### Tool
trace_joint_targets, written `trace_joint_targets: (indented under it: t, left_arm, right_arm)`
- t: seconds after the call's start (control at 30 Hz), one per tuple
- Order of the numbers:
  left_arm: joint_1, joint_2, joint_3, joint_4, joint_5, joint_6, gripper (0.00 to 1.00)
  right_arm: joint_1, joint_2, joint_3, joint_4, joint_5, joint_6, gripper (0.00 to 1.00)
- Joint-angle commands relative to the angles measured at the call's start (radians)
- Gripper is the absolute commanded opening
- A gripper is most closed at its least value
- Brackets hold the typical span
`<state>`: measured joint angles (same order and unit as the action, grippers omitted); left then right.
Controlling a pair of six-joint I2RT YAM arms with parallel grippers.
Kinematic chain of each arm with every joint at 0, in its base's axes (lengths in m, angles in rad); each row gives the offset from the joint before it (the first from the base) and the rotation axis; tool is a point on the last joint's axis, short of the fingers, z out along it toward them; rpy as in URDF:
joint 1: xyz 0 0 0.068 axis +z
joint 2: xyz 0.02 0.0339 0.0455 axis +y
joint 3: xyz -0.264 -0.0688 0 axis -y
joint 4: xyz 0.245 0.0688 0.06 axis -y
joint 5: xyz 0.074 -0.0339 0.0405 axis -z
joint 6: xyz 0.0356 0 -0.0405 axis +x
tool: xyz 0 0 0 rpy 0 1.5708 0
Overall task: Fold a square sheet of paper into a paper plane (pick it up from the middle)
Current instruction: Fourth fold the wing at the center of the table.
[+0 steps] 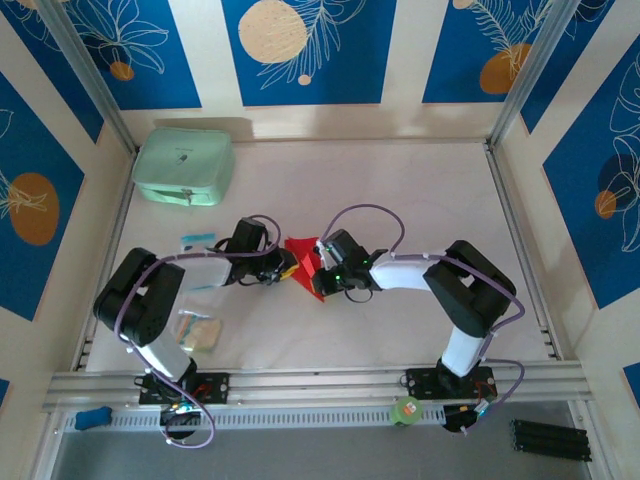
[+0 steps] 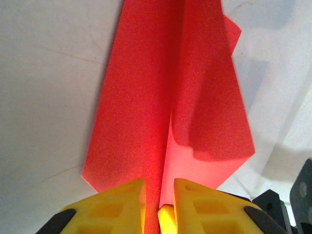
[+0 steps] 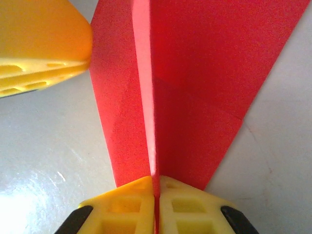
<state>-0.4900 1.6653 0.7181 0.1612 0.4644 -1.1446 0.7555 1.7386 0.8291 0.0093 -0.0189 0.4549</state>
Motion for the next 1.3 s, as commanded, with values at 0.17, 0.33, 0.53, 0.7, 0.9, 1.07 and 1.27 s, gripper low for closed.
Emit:
trace_joint_targets:
  t: [0.17, 0.33, 0.53, 0.7, 0.9, 1.07, 1.27]
  left_arm:
    - [-0.021, 0.053, 0.045, 0.036, 0.055, 0.023, 0.25]
    - [-0.021, 0.051, 0.067, 0.016, 0.054, 0.043, 0.25]
    - [-0.022, 0.032, 0.076, -0.010, 0.033, 0.067, 0.26]
    - [-0.022, 0.037, 0.079, -0.013, 0.026, 0.081, 0.27]
    - [-0.022, 0.060, 0.088, -0.006, 0.021, 0.088, 0.27]
    - [-0.022, 0.083, 0.103, -0.025, 0.014, 0.106, 0.27]
    - [-0.022, 0.096, 0.102, -0.039, 0.010, 0.104, 0.28]
  right_arm:
    - [-0.071, 0.030, -0.051, 0.064, -0.204, -0.002, 0.10]
    - [-0.115, 0.048, -0.052, 0.088, -0.302, -0.038, 0.10]
    - [-0.148, 0.079, 0.006, 0.034, -0.376, -0.166, 0.10]
    - [-0.165, 0.111, 0.071, -0.018, -0.421, -0.258, 0.10]
    - [-0.179, 0.138, 0.102, -0.040, -0.442, -0.288, 0.11]
    - [-0.175, 0.131, 0.100, -0.048, -0.447, -0.262, 0.15]
    - [-0.177, 0.139, 0.097, -0.043, -0.449, -0.206, 0.19]
